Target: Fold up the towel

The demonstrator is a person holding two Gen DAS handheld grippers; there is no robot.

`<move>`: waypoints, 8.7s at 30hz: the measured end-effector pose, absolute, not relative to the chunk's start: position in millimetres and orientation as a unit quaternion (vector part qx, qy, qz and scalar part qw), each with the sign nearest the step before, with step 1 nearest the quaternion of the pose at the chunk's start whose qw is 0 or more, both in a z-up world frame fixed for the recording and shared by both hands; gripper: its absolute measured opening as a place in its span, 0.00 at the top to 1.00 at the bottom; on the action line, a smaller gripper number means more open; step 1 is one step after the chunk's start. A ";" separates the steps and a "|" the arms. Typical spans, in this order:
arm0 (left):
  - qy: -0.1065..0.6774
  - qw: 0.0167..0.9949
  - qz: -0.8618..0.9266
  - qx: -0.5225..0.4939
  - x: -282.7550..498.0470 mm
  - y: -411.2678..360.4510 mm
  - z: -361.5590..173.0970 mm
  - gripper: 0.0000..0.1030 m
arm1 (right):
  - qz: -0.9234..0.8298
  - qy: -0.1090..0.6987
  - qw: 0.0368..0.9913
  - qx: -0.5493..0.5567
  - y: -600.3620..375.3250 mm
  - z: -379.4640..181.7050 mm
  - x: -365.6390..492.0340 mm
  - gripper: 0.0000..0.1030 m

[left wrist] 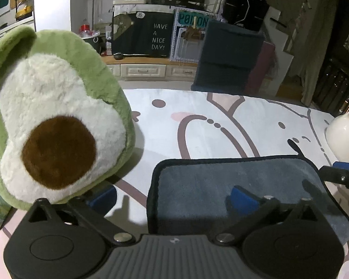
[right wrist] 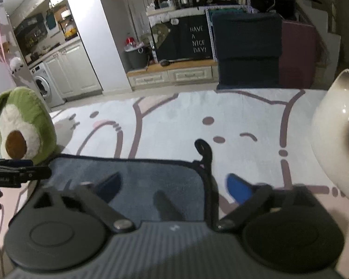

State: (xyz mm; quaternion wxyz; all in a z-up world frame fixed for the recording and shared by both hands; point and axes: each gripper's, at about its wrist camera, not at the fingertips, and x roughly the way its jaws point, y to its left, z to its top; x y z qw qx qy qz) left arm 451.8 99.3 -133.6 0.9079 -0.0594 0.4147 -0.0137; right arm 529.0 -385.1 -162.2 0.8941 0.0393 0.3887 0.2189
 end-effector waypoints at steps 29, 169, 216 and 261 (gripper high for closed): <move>0.425 0.904 -0.002 -0.050 431.7 84.9 -97.6 0.00 | 0.209 0.405 0.890 0.004 -379.1 -134.0 503.3 0.00; 0.308 0.949 -0.070 0.015 89.1 -7.8 19.6 0.00 | 0.246 0.266 0.931 -0.043 -460.3 -19.4 158.4 0.00; 0.304 0.949 -0.079 0.015 48.8 -7.2 2.8 0.00 | 0.262 0.265 0.926 -0.065 -462.8 -31.6 130.7 0.00; 0.304 0.949 -0.078 0.015 49.0 -6.3 2.8 0.00 | 0.261 0.264 0.926 -0.063 -462.9 -32.7 131.4 0.00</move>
